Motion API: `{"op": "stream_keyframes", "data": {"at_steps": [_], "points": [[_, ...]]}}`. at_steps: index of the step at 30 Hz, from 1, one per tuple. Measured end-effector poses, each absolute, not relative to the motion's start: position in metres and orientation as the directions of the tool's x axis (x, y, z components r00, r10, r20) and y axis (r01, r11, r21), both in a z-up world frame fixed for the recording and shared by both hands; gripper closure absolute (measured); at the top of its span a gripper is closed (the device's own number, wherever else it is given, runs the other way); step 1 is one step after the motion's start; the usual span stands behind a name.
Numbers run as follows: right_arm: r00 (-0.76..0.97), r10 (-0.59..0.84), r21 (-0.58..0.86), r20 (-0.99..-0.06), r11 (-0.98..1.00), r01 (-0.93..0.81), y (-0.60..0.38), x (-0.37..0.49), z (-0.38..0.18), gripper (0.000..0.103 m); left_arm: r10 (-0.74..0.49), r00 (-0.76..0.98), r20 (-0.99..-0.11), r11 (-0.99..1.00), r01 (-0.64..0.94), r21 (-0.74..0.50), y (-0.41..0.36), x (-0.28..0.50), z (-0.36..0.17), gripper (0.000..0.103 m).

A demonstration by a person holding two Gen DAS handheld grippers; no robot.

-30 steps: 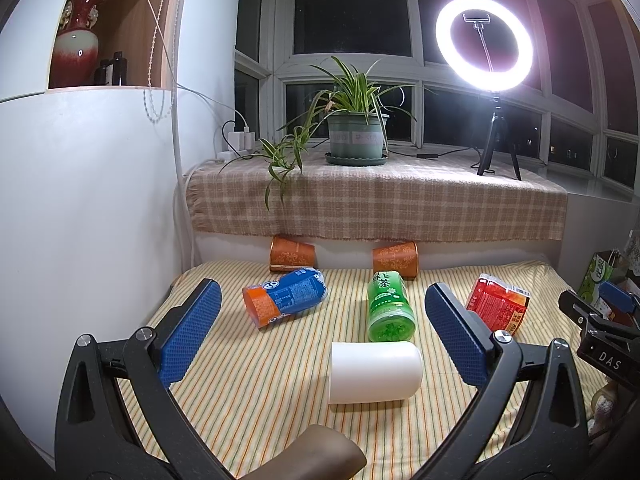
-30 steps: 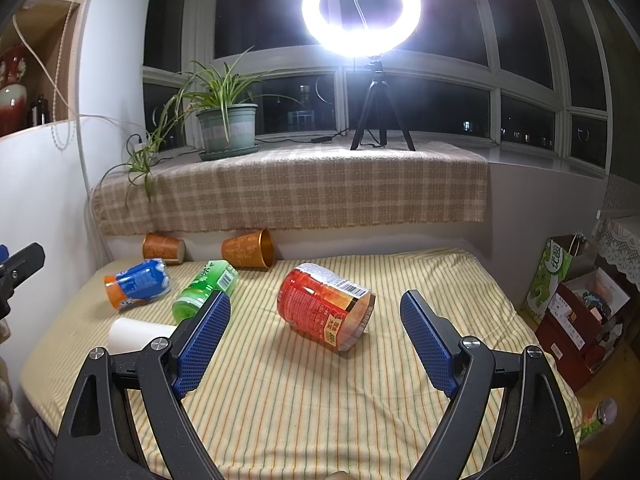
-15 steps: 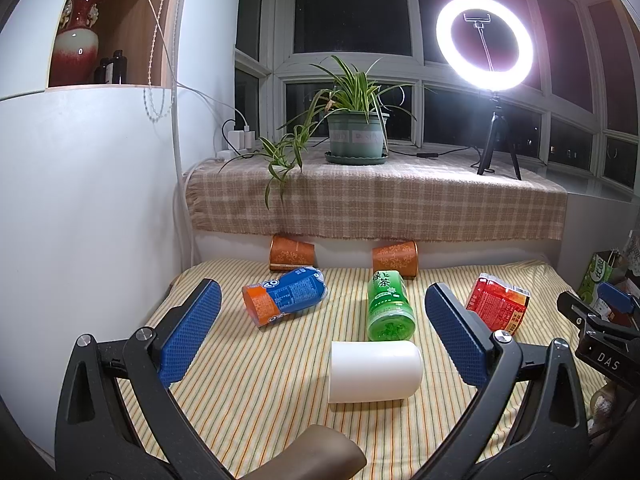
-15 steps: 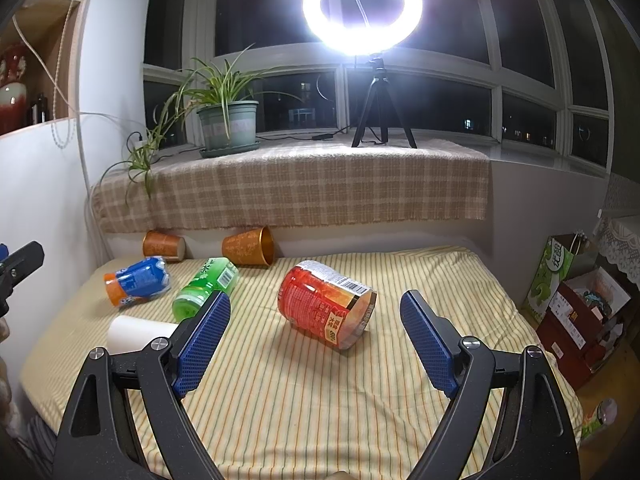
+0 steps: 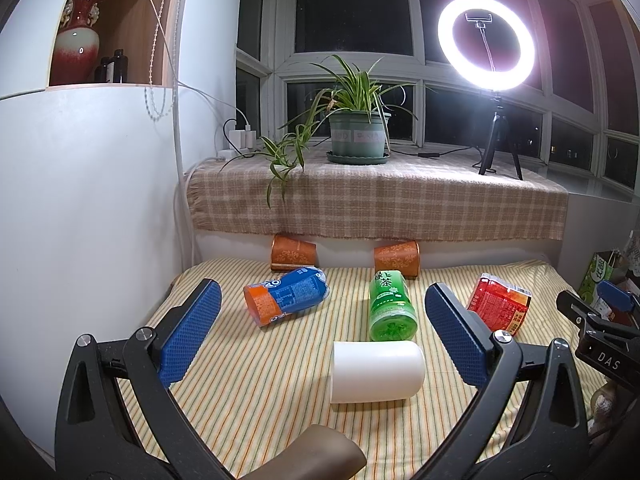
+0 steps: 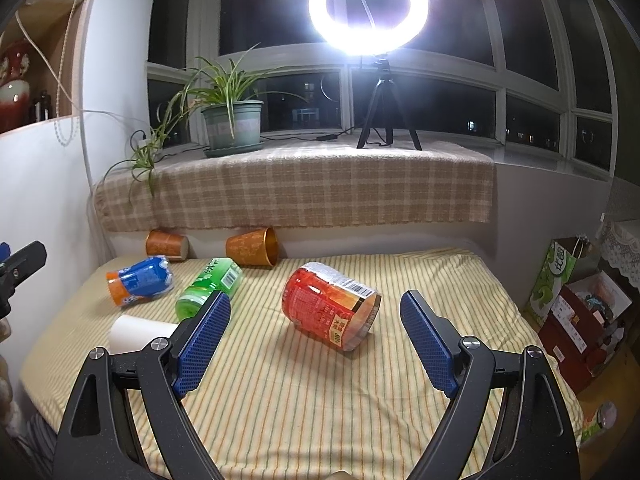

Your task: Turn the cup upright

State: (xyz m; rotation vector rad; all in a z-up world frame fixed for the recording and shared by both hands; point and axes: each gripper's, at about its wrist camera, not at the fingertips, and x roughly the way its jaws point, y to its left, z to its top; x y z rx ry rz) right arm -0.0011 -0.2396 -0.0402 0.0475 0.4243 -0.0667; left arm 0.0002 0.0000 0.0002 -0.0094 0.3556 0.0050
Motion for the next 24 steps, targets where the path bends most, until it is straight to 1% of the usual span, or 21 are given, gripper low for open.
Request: {"op": "stream_keyframes", "data": {"at_steps": [3,4,7,13,19,24], "points": [[0.909,-0.052,0.025,-0.414,0.997,0.068,-0.238,-0.001,-0.039,0.016,0.004,0.937,-0.349,1.000,-0.007,-0.007,0.000,0.000,0.000,0.000],[0.909,-0.051,0.024,-0.414,0.997,0.067,-0.237,0.000,-0.038,0.016,0.005,0.937,-0.350,1.000,-0.008,-0.007,-0.007,-0.002,-0.009,0.000],[0.910,-0.041,0.023,-0.414,0.998,0.055,-0.235,0.002,-0.037,0.016,0.004,0.937,-0.350,1.000,-0.007,-0.008,-0.007,0.001,-0.013,0.000],[0.912,0.005,0.011,-0.411,1.000,-0.001,-0.223,0.012,-0.030,0.016,0.014,0.936,-0.353,1.000,-0.017,-0.005,0.000,0.005,-0.017,0.000],[0.908,0.083,-0.006,-0.411,0.996,-0.093,-0.206,0.027,-0.021,0.016,0.037,0.933,-0.357,0.999,-0.040,0.001,0.018,0.005,-0.015,0.000],[0.883,0.169,-0.009,-0.437,0.981,-0.192,-0.190,0.048,-0.017,0.016,0.062,0.927,-0.371,0.998,-0.066,0.001,0.031,0.007,-0.019,0.000]]}}
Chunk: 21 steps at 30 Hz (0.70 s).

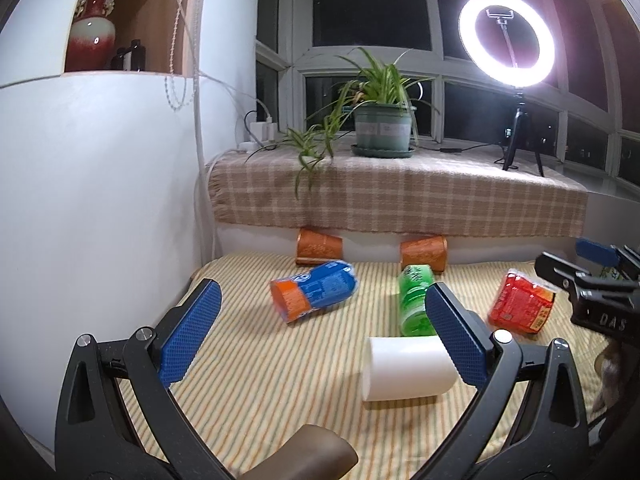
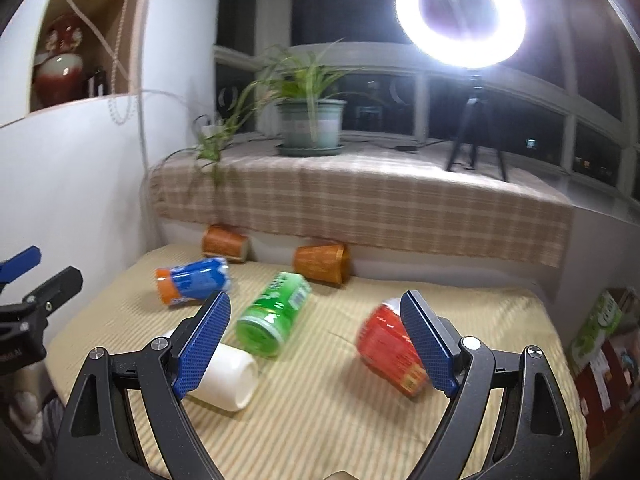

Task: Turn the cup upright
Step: 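Move the right tool toward the blue-and-orange can lying on its side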

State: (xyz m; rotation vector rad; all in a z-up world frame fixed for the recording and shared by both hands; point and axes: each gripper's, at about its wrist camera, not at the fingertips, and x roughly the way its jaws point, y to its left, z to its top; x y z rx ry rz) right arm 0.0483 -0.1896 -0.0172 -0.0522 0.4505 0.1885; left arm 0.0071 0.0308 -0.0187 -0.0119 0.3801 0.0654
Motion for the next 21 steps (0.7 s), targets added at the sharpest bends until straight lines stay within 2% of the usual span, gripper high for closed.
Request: {"op": "stream_keyframes", "data": {"at_steps": [13,21], "points": [[0.758,0.347,-0.093,-0.552,0.878,-0.469,-0.142,0.120,-0.028,0.016,0.122,0.876,-0.466,0.992,-0.126,0.022,0.073,0.019,-0.053,0.000],[0.611,0.436,-0.180,-0.661,0.698,-0.693,-0.090,0.161,-0.047,0.016,0.143,0.846,-0.514,0.988,-0.156,0.018,0.093,0.025,-0.074,0.000]]}}
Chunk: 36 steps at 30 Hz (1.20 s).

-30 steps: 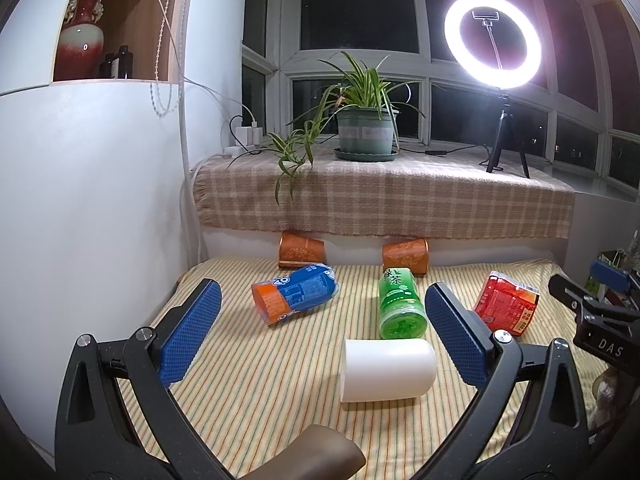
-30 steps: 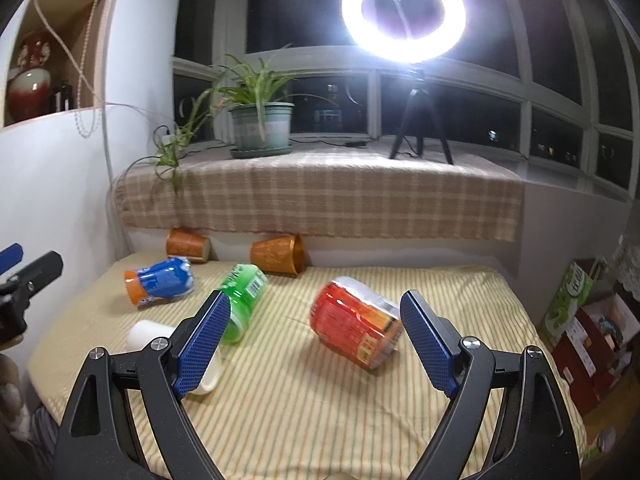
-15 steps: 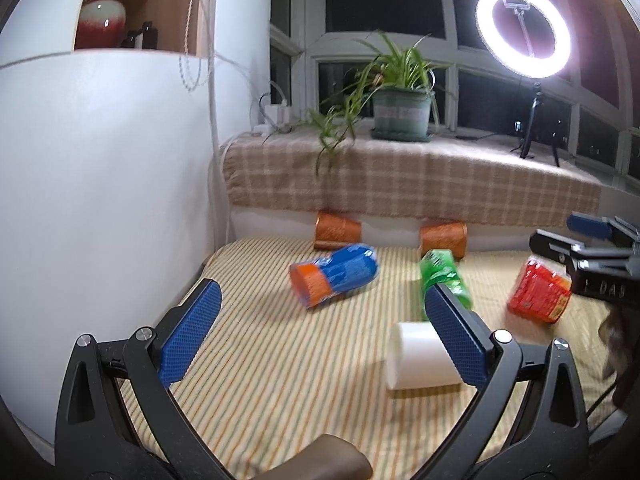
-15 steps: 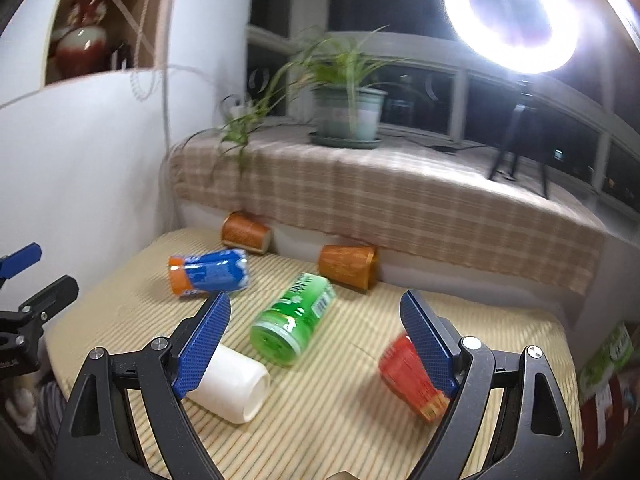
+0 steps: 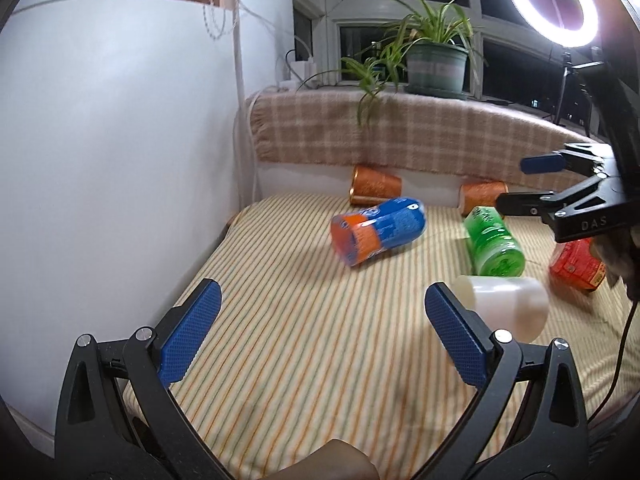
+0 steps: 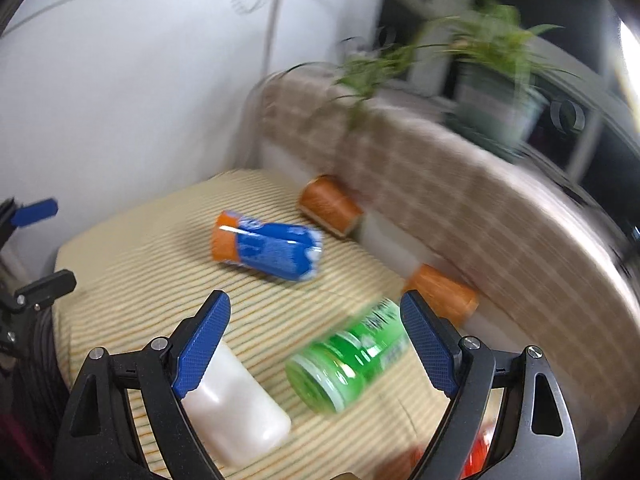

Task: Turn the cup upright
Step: 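Move the right tool toward the blue-and-orange can lying on its side, then close the right gripper around the middle of the blue-and-orange can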

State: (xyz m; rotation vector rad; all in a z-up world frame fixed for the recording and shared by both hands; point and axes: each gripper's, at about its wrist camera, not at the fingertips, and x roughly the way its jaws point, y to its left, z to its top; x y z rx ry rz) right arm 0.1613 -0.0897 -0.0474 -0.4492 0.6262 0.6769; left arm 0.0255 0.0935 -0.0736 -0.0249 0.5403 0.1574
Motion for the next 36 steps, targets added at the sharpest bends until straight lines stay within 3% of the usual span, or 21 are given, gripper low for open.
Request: {"op": "stream_keyframes", "data": {"at_steps": [9,18,36], "points": [[0.454,0.435,-0.220,-0.778,0.488,-0.845,-0.028,0.205,-0.078,0.016,0.132,0.831,-0.540,0.988,-0.155,0.002,0.109,0.030,-0.084,0.000],[0.404,0.369,-0.294,-0.837,0.321,-0.900,0.023,0.234,-0.109,0.016,0.136,0.817,-0.561,0.985,-0.170,-0.009,0.125,0.040,-0.095,0.000],[0.444,0.250,-0.445,-0.861,0.056,-0.894,0.071,0.254,-0.162,0.017,0.146,0.798,-0.584,0.978,-0.206,-0.038,0.142,0.049,-0.108,0.000]]}}
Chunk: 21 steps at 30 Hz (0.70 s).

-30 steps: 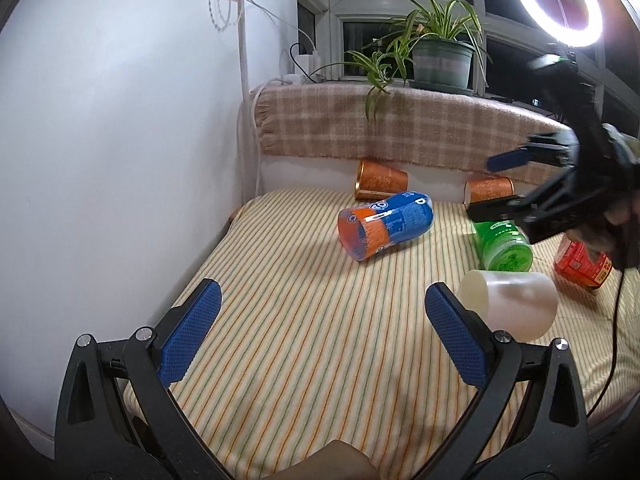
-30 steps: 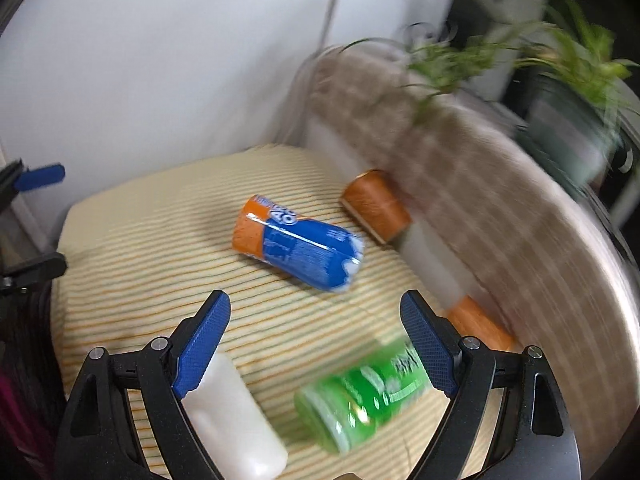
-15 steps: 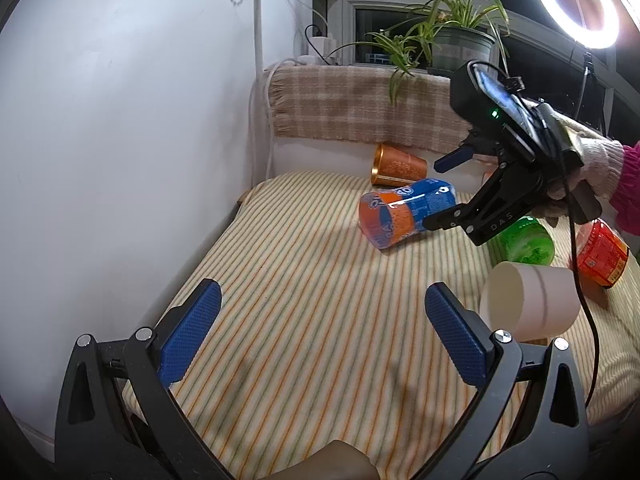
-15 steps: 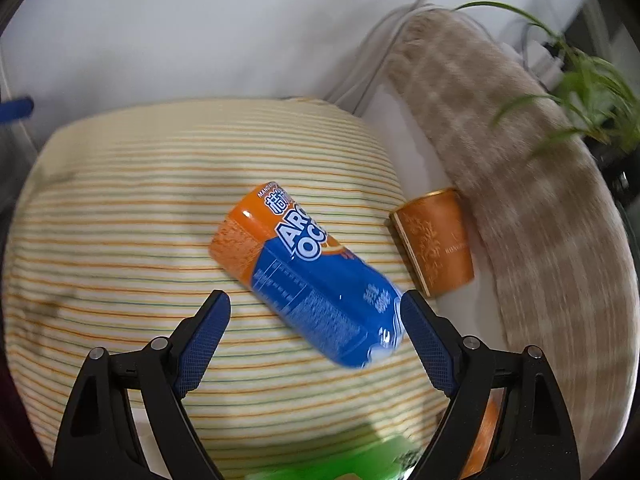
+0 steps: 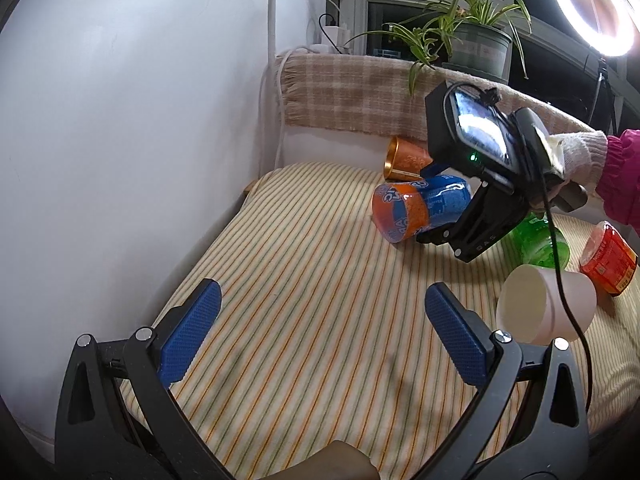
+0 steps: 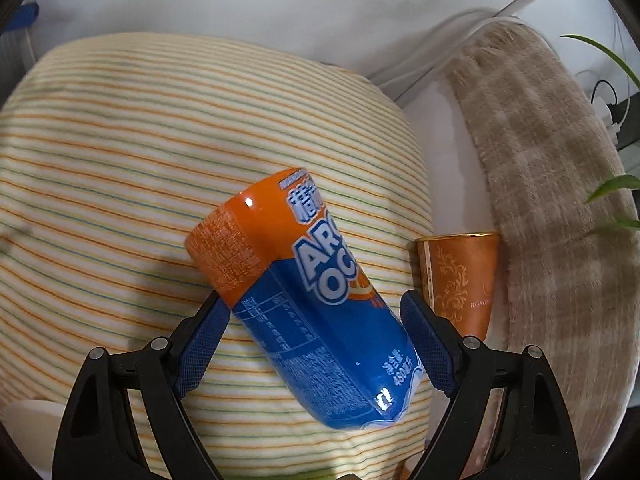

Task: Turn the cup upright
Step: 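Close the right gripper around the middle of the blue-and-orange can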

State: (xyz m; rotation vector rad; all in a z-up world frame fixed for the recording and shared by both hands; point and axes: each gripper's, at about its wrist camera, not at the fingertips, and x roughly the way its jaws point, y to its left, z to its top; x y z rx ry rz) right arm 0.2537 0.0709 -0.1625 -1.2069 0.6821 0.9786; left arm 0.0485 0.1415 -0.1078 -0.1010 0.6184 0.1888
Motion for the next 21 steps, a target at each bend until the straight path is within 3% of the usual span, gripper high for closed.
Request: {"op": "stream_keyframes", "data": {"at_steps": [3,10,21], "points": [[0.453,0.260,-0.454,-0.853,0.061,-0.889,0.074,0.256,-0.164,0.019,0.151,0.797,-0.584,0.977,-0.210,-0.035,0.143,0.048,-0.109,0.000],[0.440,0.310,-0.426,-0.843,0.116,-0.897,0.072,0.254,-0.152,0.035,0.160,0.798,-0.581,0.975,-0.221,-0.034,0.143,0.044,-0.107,0.000],[0.418,0.419,-0.333,-0.806,0.263,-0.905,0.054,0.244,-0.105,0.042,0.176,0.810,-0.560,0.973,-0.228,-0.025,0.139,0.033,-0.096,0.000]]}}
